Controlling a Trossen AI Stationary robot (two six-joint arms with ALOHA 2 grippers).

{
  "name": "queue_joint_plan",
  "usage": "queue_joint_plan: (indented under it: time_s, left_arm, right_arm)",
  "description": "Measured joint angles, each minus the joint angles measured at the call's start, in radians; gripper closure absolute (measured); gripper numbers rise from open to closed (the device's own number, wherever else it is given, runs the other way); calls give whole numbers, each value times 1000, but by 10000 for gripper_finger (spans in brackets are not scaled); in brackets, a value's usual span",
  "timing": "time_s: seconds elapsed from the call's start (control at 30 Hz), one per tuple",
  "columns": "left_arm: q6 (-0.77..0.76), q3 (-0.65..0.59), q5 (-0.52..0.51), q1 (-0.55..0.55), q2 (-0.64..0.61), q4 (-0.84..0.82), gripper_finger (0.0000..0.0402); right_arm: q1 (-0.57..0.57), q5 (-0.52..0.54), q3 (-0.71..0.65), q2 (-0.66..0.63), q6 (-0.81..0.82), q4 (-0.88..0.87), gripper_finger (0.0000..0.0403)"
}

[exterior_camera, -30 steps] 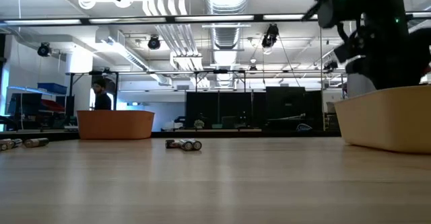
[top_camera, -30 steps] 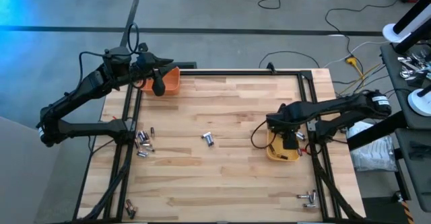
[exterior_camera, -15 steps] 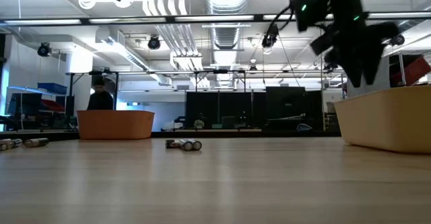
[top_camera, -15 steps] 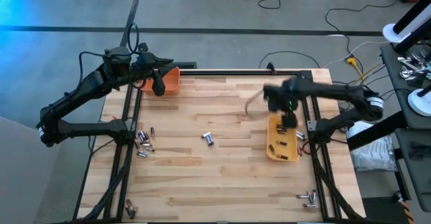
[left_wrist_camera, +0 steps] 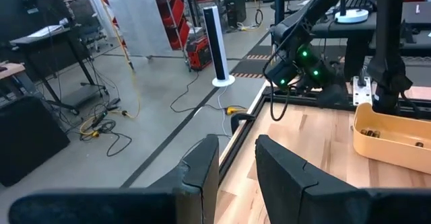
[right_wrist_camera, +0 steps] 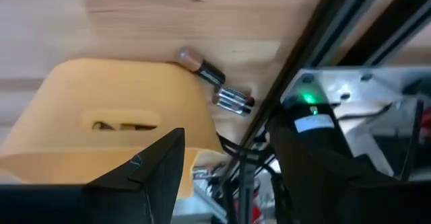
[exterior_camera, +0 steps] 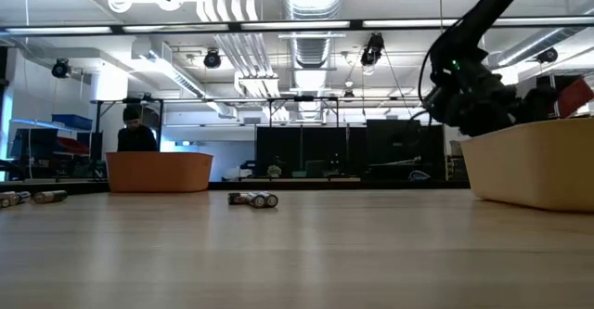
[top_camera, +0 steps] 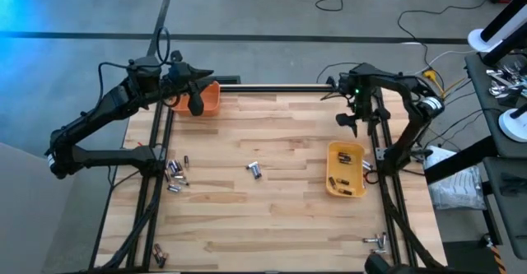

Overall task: Sort batteries
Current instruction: Put the black battery into the yellow bin

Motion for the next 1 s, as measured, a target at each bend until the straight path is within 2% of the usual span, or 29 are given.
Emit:
queue_joint_plan:
  time_s: [0.17, 0.37, 0.53, 0.8, 1.0]
  left_arm:
    - [-53, 0, 0, 0, 33, 0, 322]
    - [-192, 0, 2, 0, 69, -22, 322]
    - [-153, -1, 1, 0, 71, -58, 322]
    - [-73, -1, -1, 0, 32, -95, 322]
    - [-44, -1, -3, 0, 6, -78, 322]
  right_arm:
    - [2, -96, -33, 46, 52, 33, 179]
    - [2, -126, -63, 110, 75, 88, 179]
    - [2, -133, -93, 137, 57, 178, 179]
    - [9, -141, -175, 132, 17, 207, 179]
    - [11, -142, -231, 131, 21, 341, 180]
